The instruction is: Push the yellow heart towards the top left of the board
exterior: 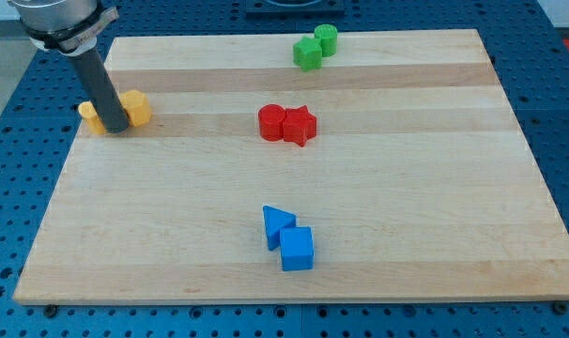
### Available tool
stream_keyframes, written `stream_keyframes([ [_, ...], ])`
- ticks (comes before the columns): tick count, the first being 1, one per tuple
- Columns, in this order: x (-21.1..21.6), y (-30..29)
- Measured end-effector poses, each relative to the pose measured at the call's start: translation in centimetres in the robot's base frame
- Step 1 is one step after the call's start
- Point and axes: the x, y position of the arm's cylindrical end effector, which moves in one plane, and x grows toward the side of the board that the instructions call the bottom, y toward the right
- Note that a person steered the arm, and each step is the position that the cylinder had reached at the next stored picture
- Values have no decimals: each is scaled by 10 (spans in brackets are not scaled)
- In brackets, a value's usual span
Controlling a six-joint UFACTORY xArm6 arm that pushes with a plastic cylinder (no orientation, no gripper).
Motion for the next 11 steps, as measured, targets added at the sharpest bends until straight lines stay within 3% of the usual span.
stream_keyframes([
  [2,32,-37],
  [6,-11,-18],
  [8,-11,-59],
  [11,-44,-26],
])
